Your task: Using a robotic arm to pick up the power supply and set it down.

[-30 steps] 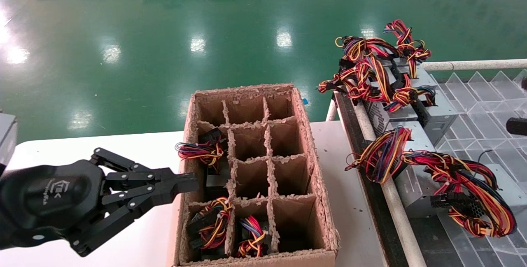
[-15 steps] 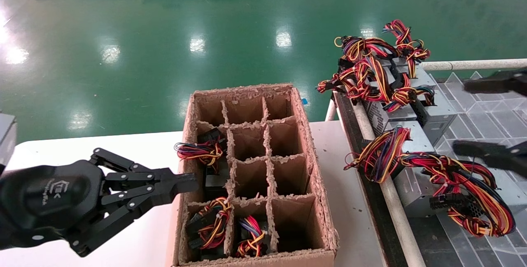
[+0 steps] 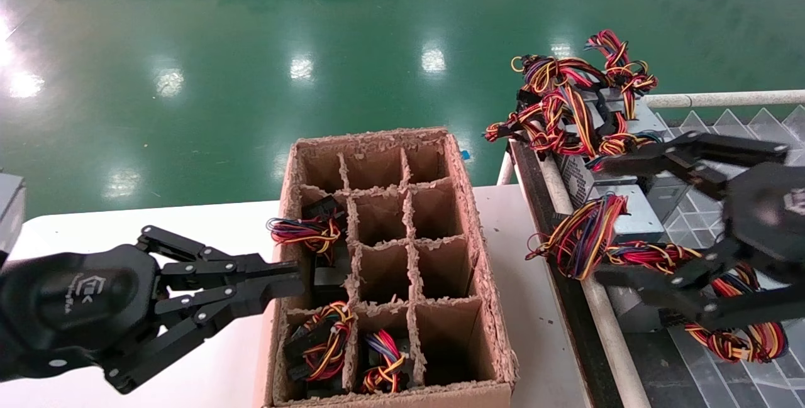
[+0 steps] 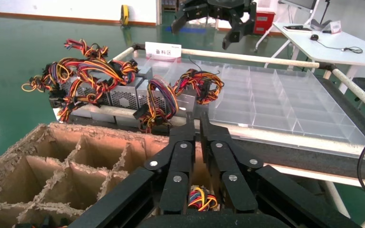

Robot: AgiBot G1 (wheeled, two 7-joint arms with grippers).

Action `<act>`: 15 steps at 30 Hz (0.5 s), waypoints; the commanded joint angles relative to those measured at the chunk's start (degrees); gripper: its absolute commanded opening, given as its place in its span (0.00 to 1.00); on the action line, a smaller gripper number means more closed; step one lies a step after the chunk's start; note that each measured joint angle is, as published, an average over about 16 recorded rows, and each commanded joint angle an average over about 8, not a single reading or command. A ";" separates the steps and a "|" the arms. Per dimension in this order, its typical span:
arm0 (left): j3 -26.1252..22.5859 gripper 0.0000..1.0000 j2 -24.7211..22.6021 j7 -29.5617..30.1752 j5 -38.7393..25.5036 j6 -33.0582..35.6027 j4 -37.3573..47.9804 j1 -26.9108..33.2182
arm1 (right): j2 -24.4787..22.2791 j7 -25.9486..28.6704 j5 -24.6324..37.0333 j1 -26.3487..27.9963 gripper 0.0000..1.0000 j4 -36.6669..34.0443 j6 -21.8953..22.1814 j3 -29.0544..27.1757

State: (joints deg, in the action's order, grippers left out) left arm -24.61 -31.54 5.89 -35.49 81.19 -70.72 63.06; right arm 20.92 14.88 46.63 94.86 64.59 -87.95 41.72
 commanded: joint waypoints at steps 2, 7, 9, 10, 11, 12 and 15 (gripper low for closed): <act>0.00 1.00 0.00 0.00 0.00 0.00 0.00 0.00 | 1.34 -0.39 -0.45 -3.17 1.00 0.85 0.21 -2.44; 0.00 1.00 0.00 0.00 0.00 0.00 0.00 0.00 | 3.58 -1.05 -1.21 -8.46 1.00 2.29 0.57 -6.53; 0.00 1.00 0.00 0.00 0.00 0.00 0.00 0.00 | 4.48 -1.31 -1.52 -10.59 1.00 2.86 0.72 -8.17; 0.00 1.00 0.00 0.00 0.00 0.00 0.00 0.00 | 4.92 -1.44 -1.66 -11.61 1.00 3.14 0.79 -8.96; 0.00 1.00 0.00 0.00 0.00 0.00 0.00 0.00 | 5.37 -1.57 -1.81 -12.67 1.00 3.42 0.86 -9.78; 0.00 1.00 0.00 0.00 0.00 0.00 0.00 0.00 | 5.82 -1.70 -1.97 -13.74 1.00 3.71 0.93 -10.60; 0.00 1.00 0.00 0.00 0.00 0.00 0.00 0.00 | 7.14 -2.09 -2.42 -16.87 1.00 4.56 1.14 -13.02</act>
State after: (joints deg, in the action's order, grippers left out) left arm -24.62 -31.54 5.89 -35.49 81.19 -70.72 63.06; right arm 28.07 12.78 44.21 77.96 69.15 -86.80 28.68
